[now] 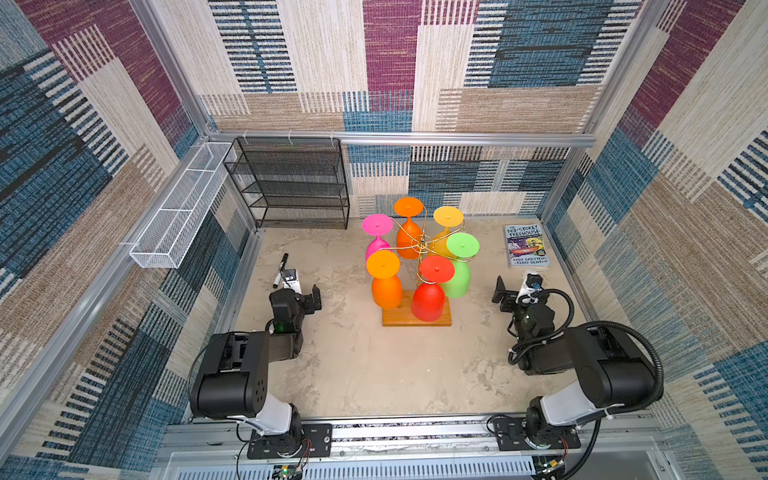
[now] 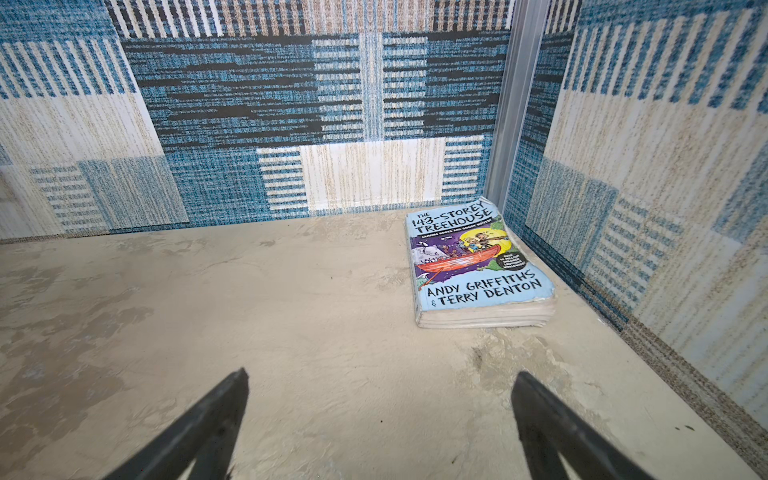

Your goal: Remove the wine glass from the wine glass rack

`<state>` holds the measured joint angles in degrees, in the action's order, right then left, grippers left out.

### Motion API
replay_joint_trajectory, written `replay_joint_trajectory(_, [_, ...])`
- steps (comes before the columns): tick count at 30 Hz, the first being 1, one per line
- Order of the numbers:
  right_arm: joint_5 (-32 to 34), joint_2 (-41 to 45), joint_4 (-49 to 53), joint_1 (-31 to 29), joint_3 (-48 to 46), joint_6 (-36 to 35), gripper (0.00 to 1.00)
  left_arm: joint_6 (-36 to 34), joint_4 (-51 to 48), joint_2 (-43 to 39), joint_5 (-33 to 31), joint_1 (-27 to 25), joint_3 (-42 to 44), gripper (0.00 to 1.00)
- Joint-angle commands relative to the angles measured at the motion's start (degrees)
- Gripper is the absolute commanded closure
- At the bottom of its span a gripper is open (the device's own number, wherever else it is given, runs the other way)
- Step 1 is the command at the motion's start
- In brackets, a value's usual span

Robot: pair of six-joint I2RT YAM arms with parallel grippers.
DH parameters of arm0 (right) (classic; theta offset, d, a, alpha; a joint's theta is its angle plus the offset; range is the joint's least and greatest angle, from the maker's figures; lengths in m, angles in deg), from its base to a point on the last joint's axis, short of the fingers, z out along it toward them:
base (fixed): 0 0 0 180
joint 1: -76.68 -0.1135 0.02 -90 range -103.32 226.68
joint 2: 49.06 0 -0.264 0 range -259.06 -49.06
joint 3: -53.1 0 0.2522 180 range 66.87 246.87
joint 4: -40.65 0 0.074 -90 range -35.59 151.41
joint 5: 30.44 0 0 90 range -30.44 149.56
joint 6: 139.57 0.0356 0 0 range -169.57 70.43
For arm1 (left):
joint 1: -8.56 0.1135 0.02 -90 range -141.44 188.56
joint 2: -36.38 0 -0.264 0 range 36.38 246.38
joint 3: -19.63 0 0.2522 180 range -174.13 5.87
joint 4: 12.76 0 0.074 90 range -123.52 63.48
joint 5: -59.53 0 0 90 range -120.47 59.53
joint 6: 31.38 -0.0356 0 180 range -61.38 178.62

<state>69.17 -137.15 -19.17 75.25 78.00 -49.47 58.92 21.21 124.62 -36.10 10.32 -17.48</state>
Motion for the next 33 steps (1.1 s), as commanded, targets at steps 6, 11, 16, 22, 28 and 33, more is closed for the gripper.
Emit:
replay_joint_trajectory(6, [0.9,1.9,1.0,-0.1,0.6,0.8,0.0,1.2,-1.6,-2.5,0.7,0.0,-0.4,0.02])
replay_joint_trajectory(11, [1.0,1.9,-0.6,-0.1,-0.2,0.5,0.01,1.7,-8.2,-11.7,-2.5,-0.5,-0.1,0.03])
replay_joint_trajectory(16, [0.4,2.1,-0.8,-0.1,-0.2,0.0,0.01,4.3,-8.6,-19.2,-7.7,-3.3,0.5,0.04])
replay_joint_trajectory(22, [-1.5,15.3,23.0,-0.4,9.6,-0.1,0.0,10.1,-15.9,-26.0,-5.6,-6.2,-4.7,0.05])
replay_joint_trajectory(28, [-6.3,30.6,47.5,-0.4,21.2,9.5,0.0,16.0,-26.5,-33.1,-5.7,-8.2,-11.4,0.05])
replay_joint_trajectory(33, [-18.2,36.0,66.7,-0.4,38.4,20.7,0.0,21.0,-35.8,-37.5,-3.1,-9.6,-17.6,0.05])
